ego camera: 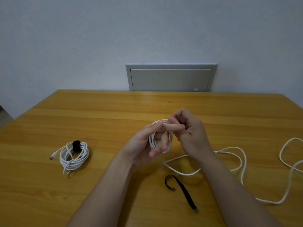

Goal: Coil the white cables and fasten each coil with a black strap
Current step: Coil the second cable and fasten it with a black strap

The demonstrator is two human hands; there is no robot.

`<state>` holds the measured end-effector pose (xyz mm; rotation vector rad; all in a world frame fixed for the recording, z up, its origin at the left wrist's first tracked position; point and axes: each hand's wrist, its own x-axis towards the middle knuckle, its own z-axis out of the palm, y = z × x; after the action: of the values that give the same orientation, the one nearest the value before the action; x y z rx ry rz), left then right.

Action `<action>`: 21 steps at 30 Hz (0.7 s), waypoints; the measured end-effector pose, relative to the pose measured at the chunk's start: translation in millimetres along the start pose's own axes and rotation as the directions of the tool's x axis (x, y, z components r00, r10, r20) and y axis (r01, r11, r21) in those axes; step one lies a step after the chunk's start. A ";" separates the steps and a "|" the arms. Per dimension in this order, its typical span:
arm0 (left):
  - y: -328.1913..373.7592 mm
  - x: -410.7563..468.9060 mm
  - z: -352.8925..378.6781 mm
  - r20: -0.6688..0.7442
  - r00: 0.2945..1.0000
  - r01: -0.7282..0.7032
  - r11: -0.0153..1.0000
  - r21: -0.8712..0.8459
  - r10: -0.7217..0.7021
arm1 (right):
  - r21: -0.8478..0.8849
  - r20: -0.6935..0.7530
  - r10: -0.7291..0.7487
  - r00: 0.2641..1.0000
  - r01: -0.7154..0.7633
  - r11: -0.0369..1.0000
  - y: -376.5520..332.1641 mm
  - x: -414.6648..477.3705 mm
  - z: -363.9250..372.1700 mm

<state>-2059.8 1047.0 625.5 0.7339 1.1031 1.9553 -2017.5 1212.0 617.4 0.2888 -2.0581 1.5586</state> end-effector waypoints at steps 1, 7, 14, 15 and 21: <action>0.6 -0.4 -0.7 0.044 0.999 -0.010 0.996 -0.086 0.014 | 0.023 0.009 0.010 1.000 -0.011 1.000 0.4 -0.1 -0.1; 6.1 -0.1 -7.4 0.065 0.989 -0.088 0.892 -0.443 0.129 | 0.158 0.207 0.066 0.976 -0.100 0.982 -5.4 -2.1 2.1; 1.5 -1.0 -7.9 0.125 0.984 -0.073 0.922 -0.381 0.130 | 0.242 0.171 0.207 0.963 -0.244 0.939 -3.8 0.1 9.8; 1.1 -1.0 -7.6 0.134 0.983 -0.069 0.924 -0.377 0.129 | 0.259 0.172 0.219 0.960 -0.259 0.930 -4.4 0.5 10.7; 1.9 2.1 -11.8 0.033 0.980 -0.156 0.860 -0.487 0.196 | 0.138 0.180 0.367 0.913 -0.392 0.910 -7.1 3.4 16.2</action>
<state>-2070.7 1042.8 622.0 0.6440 0.4690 2.2114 -2021.5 1195.1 622.0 0.0662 -2.1953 2.0088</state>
